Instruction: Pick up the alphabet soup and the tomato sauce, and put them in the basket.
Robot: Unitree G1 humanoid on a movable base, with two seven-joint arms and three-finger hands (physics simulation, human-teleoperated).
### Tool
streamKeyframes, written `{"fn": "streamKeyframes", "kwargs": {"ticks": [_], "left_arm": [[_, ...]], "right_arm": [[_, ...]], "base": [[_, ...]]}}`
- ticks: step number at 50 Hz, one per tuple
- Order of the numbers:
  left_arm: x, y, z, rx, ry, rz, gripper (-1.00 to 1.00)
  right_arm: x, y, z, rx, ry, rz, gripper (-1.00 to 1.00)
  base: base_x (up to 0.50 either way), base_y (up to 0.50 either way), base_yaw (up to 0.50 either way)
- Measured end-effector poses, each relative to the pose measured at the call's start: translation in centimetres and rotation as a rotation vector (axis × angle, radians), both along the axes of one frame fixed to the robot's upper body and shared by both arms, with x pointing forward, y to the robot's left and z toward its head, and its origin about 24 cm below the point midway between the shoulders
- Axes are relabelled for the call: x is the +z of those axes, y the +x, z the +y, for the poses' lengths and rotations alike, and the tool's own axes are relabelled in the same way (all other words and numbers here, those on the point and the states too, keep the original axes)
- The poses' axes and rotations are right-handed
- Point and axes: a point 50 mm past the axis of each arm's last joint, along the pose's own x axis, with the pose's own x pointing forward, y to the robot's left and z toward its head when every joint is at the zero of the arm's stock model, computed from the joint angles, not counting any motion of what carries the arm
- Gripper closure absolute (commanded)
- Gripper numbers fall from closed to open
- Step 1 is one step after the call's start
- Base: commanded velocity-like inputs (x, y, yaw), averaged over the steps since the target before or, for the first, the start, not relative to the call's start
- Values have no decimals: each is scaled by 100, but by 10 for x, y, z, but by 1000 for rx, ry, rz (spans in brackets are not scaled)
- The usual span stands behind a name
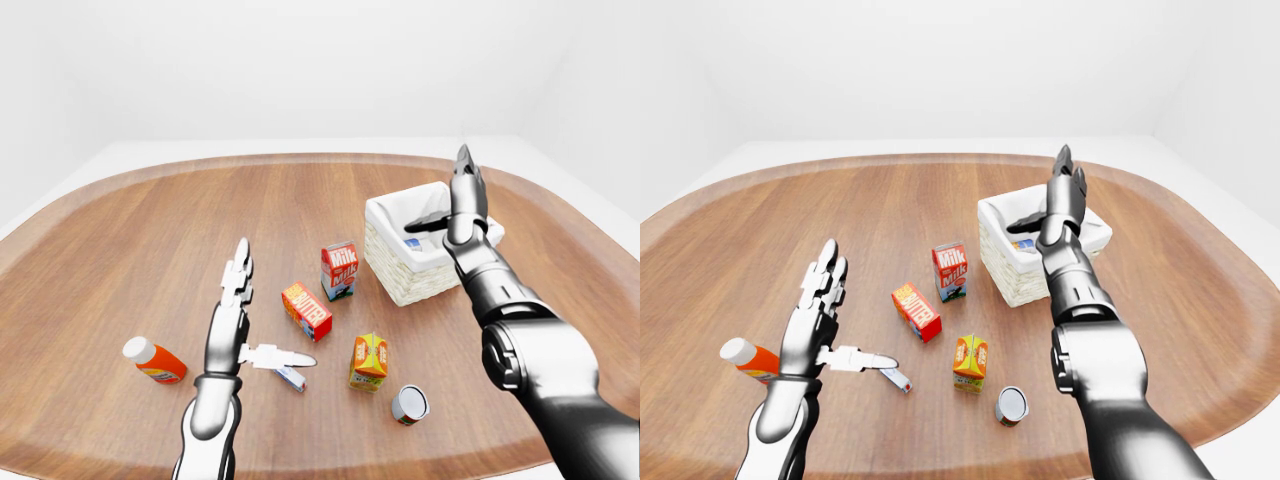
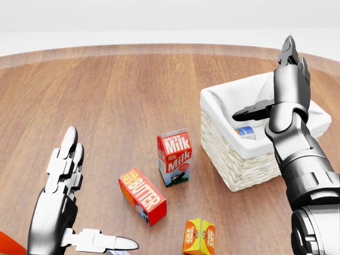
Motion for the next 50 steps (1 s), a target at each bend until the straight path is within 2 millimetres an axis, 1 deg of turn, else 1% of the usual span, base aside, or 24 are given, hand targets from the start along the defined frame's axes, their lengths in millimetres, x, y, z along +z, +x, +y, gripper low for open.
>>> {"fn": "streamKeyframes", "kwargs": {"ticks": [11, 15, 22, 29, 41, 50], "left_arm": [[2, 0, 0, 2, -3, -7, -100], [2, 0, 1, 3, -4, -7, -100], [1, 1, 1, 4, -5, -7, -100], [2, 0, 1, 4, -5, -7, -100], [1, 0, 1, 3, -3, -5, -100], [1, -1, 0, 2, -1, -4, -100]], "right_arm": [[-4, -3, 1, 19, 66, -16, -100], [1, -3, 3, 49, 101, -50, -100], [17, -9, 13, 146, 157, -154, -100], [30, -22, 23, 242, 200, -255, -100], [36, -47, 29, 332, 252, -351, -100], [44, -71, 33, 400, 276, -436, -100]], "base": [[0, 0, 0], [0, 0, 0], [0, 0, 0], [0, 0, 0], [0, 0, 0], [0, 0, 0]]}}
